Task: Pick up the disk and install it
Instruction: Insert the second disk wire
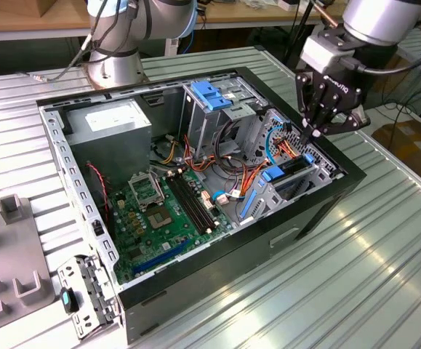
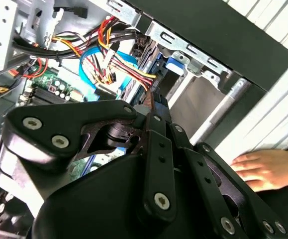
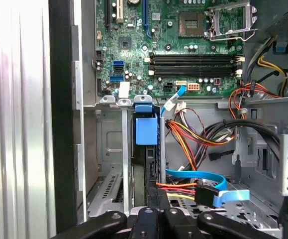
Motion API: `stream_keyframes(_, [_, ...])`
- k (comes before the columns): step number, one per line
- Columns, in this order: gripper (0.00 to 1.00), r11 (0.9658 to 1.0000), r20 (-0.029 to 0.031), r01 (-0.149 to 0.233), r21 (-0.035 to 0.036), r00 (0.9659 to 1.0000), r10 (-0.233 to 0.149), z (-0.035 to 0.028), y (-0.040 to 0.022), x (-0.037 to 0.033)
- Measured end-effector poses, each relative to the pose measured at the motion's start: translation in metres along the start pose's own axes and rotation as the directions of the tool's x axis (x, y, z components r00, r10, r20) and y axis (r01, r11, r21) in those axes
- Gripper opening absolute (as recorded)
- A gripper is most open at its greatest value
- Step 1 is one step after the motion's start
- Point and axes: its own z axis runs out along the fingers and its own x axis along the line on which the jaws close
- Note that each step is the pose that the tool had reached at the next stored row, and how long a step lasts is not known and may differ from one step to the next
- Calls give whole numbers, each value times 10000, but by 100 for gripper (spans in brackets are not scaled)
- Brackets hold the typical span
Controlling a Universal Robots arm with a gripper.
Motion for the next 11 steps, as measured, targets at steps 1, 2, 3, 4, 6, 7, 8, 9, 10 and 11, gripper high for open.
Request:
stream_keyframes(1, [11,10000,7,0,0,10000,0,-41,-2,0])
stream_keyframes(2, [11,10000,62,-2,-1,10000,2,-47,2,1])
stream_keyframes(3, [11,10000,94,-5,-2,10000,5,-48,8,0])
stream_keyframes(4, [11,10000,113,-5,-2,9999,5,-48,14,0])
stream_keyframes(6, [11,10000,126,-6,-2,9999,6,-48,27,0])
stream_keyframes(7, [11,10000,126,-5,-2,9999,5,-49,31,1])
stream_keyframes(8, [11,10000,124,-4,-2,9999,4,-49,31,0])
stream_keyframes(9, [11,10000,124,-3,-2,9999,3,-49,31,0])
stream_keyframes(10, [11,10000,125,-4,-2,9999,4,-49,32,0])
stream_keyframes(11, [11,10000,124,-5,-2,9999,5,-49,32,0])
